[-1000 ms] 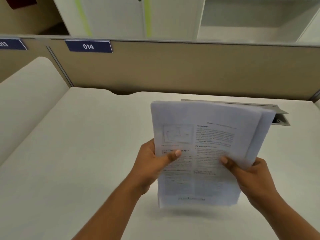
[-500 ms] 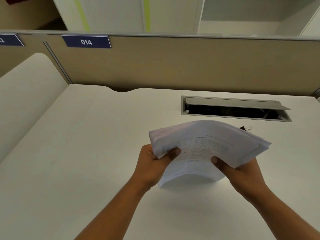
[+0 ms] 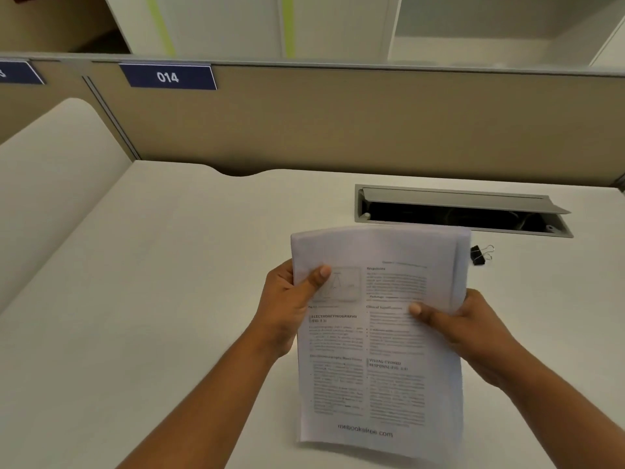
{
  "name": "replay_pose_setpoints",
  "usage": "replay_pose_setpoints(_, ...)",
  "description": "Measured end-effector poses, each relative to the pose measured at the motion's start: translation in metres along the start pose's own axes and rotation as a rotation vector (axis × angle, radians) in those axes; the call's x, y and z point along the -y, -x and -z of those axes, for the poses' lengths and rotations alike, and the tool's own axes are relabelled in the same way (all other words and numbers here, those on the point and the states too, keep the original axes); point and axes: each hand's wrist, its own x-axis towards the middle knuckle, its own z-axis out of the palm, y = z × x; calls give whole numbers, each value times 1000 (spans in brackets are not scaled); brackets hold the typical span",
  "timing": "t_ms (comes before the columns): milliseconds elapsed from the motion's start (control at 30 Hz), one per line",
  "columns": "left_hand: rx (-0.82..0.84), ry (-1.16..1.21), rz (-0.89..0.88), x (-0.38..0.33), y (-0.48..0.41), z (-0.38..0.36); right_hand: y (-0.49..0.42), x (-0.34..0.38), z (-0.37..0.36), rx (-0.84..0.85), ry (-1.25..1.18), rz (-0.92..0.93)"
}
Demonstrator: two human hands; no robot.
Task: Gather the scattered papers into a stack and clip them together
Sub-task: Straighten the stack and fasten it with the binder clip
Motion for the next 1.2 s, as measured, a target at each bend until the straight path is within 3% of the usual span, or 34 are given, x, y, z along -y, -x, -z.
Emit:
replay_pose_setpoints(100,-25,5,72,25,-16,9,-16,-24,-1,62,-34,-76)
replay_pose_setpoints(333,-54,-44,149,64,-40,19,-43,-72,0,-98,79,-126)
replay_pose_setpoints(733,-85,-90,60,90,-69,26,-74,-87,17,-97,381,-313)
replay_pose_setpoints(867,-76,-116,45,91,-79,27,-85,-72,35,-130,443,-288)
replay_pose_setpoints(1000,-89,-148,17,96,-81,26,-103,-55,68,-270,418,-241)
replay_pose_setpoints(1133,-85,-178,-24,101,-83,27,-130,-34,110,-585,592,-116)
replay_pose_setpoints(1200,-89,-192,-36,103,-83,29,-142,-28,132,-684,647,-140)
